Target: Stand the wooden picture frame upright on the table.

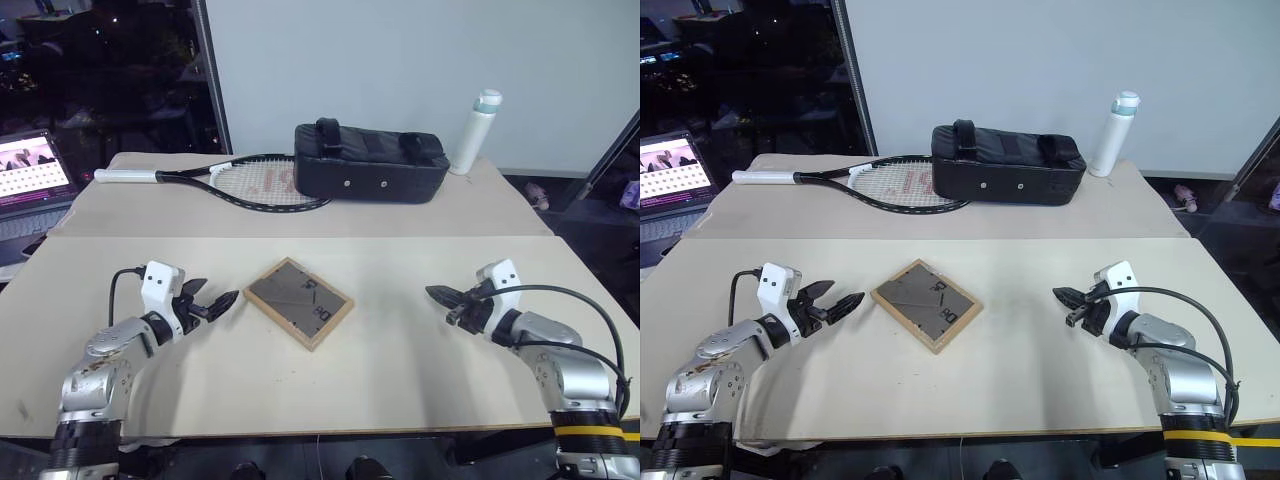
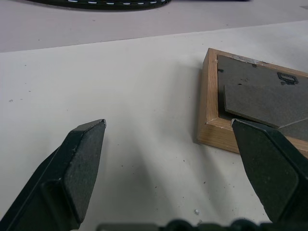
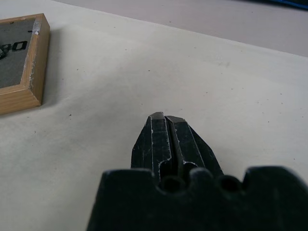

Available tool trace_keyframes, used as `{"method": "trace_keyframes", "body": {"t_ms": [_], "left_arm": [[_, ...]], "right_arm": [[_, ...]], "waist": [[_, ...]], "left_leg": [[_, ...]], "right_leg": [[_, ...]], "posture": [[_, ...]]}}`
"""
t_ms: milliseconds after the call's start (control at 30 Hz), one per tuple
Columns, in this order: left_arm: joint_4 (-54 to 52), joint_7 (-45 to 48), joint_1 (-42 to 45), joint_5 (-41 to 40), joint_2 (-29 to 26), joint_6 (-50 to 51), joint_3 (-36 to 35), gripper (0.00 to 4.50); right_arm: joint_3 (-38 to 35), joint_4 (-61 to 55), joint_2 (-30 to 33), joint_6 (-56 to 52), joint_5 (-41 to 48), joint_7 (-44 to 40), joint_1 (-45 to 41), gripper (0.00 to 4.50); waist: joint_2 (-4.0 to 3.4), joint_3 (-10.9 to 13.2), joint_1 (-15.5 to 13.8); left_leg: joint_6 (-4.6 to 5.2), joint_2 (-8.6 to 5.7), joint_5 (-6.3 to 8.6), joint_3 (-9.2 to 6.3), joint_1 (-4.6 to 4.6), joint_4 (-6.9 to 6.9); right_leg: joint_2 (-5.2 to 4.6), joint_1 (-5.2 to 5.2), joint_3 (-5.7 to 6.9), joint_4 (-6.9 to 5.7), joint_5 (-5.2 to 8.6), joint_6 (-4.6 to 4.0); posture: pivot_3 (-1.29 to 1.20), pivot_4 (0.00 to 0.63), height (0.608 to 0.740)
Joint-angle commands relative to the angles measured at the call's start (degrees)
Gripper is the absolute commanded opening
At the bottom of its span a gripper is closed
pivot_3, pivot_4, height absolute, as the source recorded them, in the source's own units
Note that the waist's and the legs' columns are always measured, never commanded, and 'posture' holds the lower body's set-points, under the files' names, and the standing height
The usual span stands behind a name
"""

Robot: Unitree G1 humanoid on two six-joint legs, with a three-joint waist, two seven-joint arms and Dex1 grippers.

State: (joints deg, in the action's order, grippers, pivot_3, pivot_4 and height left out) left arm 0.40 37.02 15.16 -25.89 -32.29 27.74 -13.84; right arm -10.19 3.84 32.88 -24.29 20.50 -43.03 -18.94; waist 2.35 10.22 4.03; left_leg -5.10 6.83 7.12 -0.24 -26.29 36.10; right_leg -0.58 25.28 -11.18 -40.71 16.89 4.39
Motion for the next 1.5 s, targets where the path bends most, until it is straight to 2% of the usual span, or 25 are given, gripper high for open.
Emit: {"method": "trace_keyframes", "body": {"t_ms": [33,133,267,400,467,567,733,933,1133,1233,1333,1433,1500], "left_arm": [[-4.99,1.65,-1.30,-2.04,-2.45,4.12,-0.17,4.50],[-10.24,2.09,-3.93,-4.23,-6.10,14.64,2.32,3.79],[-14.55,-2.76,-2.51,-5.71,-3.86,23.04,4.82,2.29],[-15.74,-4.40,0.00,-3.67,-1.62,24.57,10.11,0.74],[-14.57,-5.11,0.84,-2.25,-1.09,24.06,11.68,0.07],[-12.31,-5.29,1.38,-1.89,0.00,23.05,11.76,0.07],[-11.76,-4.05,1.14,-1.60,-0.45,23.06,12.90,0.07],[-8.47,0.35,0.75,1.94,-5.26,20.65,16.61,0.07],[-3.72,1.19,0.46,6.74,-11.61,18.96,17.24,0.07],[-3.83,3.20,-1.91,3.71,-15.22,21.81,12.89,0.07],[-5.29,3.01,-3.63,-0.99,-16.30,27.03,5.57,0.07],[-6.80,2.68,-3.32,-7.04,-17.18,38.51,-1.54,0.07],[-6.39,3.78,-1.41,-12.34,-17.43,49.61,-4.97,0.57]], "right_arm": [[1.81,1.02,0.04,2.25,-1.05,-1.39,-3.54,0.09],[9.19,12.09,-1.79,8.42,-7.30,-3.83,-13.42,0.00],[15.11,31.04,-5.56,18.27,-14.20,-5.24,-24.24,0.00],[17.87,46.77,-10.79,25.21,-17.25,-8.11,-32.88,0.00],[19.47,49.91,-12.33,27.03,-18.52,-11.32,-34.50,0.00],[21.93,43.08,-13.86,24.95,-16.56,-20.94,-30.91,0.00],[22.58,23.93,-13.23,15.33,-12.28,-25.70,-22.22,0.00],[25.36,4.16,-12.42,6.58,-12.28,-22.82,-13.76,0.00],[25.80,0.57,-12.37,3.65,-12.16,-19.93,-12.25,0.00],[24.49,2.73,-10.74,4.19,-12.63,-18.90,-12.98,0.00],[22.80,4.93,-7.85,5.19,-12.42,-19.21,-14.04,0.00],[21.47,5.81,-5.52,5.89,-11.56,-20.15,-14.64,0.00],[20.95,5.57,-4.56,6.08,-10.90,-20.91,-14.81,0.00]], "waist": [[0.00,0.00,0.05],[0.03,0.05,1.89],[0.06,0.06,2.21],[0.08,0.07,1.57],[0.08,0.07,1.50],[0.04,0.05,1.39],[-0.01,0.04,1.10],[-0.06,0.03,1.21],[-0.09,-0.03,1.66],[-0.10,-0.04,2.13],[-0.10,-0.03,2.39],[-0.09,-0.02,2.46],[-0.09,-0.01,2.63]], "left_leg": [[0.00,0.00,0.00,0.00,0.00,0.00],[0.00,0.00,0.00,0.00,0.04,0.01],[0.02,0.00,-0.02,-0.12,0.08,0.00],[0.02,0.00,-0.02,-0.35,-0.02,-0.04],[0.02,0.00,-0.03,-0.44,-0.05,-0.08],[0.01,0.00,-0.03,-0.75,-0.10,-0.15],[-0.03,-0.02,-0.05,-1.20,0.02,-0.13],[-0.05,-0.02,-0.06,-1.27,0.14,-0.13],[-0.05,-0.01,-0.05,-1.30,0.27,-0.16],[-0.05,-0.01,-0.05,-1.30,0.41,-0.21],[-0.05,-0.01,-0.05,-1.30,0.44,-0.25],[-0.05,-0.01,-0.05,-1.31,0.43,-0.27],[-0.05,-0.01,-0.05,-1.31,0.41,-0.29]], "right_leg": [[0.00,0.00,0.00,0.00,0.00,0.00],[0.00,0.02,-0.01,-0.01,-0.03,0.01],[0.00,-0.08,0.10,0.00,-0.06,0.01],[-0.01,-0.22,0.37,0.18,-0.05,-0.01],[-0.02,-0.24,0.46,0.24,-0.06,-0.03],[-0.02,-0.38,0.79,0.37,-0.05,-0.07],[-0.01,-0.78,1.28,0.44,-0.01,-0.15],[-0.01,-0.89,1.36,0.45,0.03,-0.21],[-0.01,-0.97,1.40,0.45,0.08,-0.30],[-0.01,-1.02,1.40,0.44,0.10,-0.34],[-0.01,-1.01,1.40,0.42,0.14,-0.41],[-0.01,-1.00,1.40,0.42,0.17,-0.45],[-0.01,-0.96,1.41,0.42,0.17,-0.45]], "posture": [[0.00,0.150,0.676],[0.00,0.150,0.676],[0.00,0.150,0.676],[0.00,0.150,0.676],[0.00,0.150,0.676],[0.00,0.150,0.676],[0.00,0.150,0.676],[0.00,0.150,0.676],[0.00,0.150,0.676],[0.00,0.150,0.676],[0.00,0.150,0.676],[0.00,0.150,0.676],[0.00,0.150,0.676]]}}
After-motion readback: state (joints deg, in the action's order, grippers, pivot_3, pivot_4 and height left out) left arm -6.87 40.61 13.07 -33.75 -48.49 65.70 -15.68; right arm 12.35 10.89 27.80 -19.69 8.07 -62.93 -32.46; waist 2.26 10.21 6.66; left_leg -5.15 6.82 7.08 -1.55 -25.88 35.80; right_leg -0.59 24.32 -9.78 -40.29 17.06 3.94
